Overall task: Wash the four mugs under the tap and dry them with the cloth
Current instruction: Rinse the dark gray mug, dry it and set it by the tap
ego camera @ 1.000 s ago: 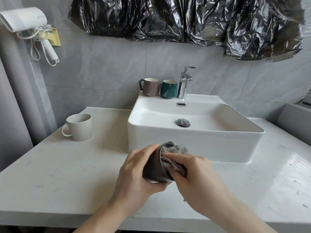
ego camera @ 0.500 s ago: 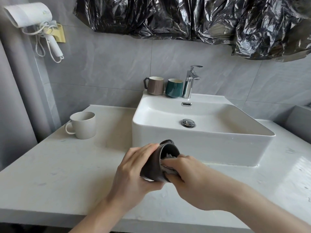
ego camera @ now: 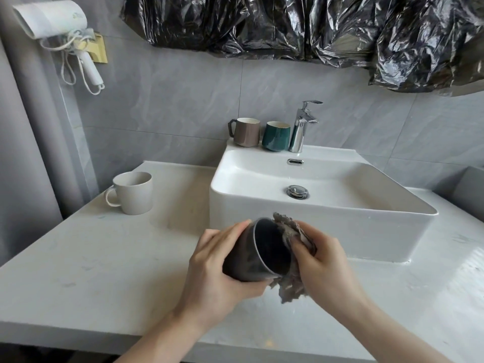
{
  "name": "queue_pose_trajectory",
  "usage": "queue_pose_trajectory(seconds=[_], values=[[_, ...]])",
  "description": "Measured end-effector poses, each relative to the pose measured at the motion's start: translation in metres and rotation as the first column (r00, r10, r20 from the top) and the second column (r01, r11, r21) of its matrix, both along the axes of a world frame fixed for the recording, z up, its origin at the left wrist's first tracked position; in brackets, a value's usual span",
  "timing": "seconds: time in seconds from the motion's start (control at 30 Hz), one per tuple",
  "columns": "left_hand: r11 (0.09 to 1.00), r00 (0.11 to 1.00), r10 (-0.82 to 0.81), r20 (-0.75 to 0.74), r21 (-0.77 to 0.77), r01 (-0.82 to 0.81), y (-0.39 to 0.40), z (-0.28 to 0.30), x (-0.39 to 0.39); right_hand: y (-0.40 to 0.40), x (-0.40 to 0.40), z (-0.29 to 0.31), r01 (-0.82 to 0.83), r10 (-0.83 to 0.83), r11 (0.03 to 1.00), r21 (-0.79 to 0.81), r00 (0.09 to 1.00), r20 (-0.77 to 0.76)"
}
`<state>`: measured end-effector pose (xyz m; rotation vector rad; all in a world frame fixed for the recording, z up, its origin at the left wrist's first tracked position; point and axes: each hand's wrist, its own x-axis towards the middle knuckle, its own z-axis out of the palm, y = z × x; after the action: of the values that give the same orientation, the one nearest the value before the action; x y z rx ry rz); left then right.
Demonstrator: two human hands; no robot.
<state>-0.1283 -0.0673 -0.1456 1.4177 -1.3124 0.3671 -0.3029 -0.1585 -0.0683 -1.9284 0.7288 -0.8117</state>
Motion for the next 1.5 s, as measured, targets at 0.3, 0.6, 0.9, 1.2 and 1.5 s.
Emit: queue_pose_trajectory(seconds=[0.3, 0.6, 0.9, 1.2, 1.5], values=[[0.998, 0.993, 0.015, -0.120, 0.057, -0.008, -0.001, -0.002, 0.005, 0.022, 0.033, 0.002, -0.150, 0.178, 0.781, -0.607, 0.984, -0.014], [0.999, 0.987, -0.038, -0.158, -0.042, 0.032, 0.003, 0.002, 0.001, -0.018, 0.028, 0.000, -0.121, 0.108, 0.941, -0.316, 0.992, -0.060], [0.999, 0.902, -0.033, -0.430, -0.049, 0.013, 0.004, 0.004, 0.010, 0.021, 0.011, -0.022, -0.161, 0.105, 0.925, 0.344, 0.979, 0.174], [0.972, 0.798, -0.190, -0.571, 0.005, 0.235, 0.004, 0.006, -0.002, 0.023, 0.021, -0.020, -0.112, 0.049, 0.919, 0.377, 0.984, 0.172], [0.965, 0.714, -0.263, -0.649, -0.191, 0.182, -0.001, 0.046, -0.037, 0.074, 0.042, -0.056, -0.130, 0.052, 0.874, 0.467, 0.983, 0.177]])
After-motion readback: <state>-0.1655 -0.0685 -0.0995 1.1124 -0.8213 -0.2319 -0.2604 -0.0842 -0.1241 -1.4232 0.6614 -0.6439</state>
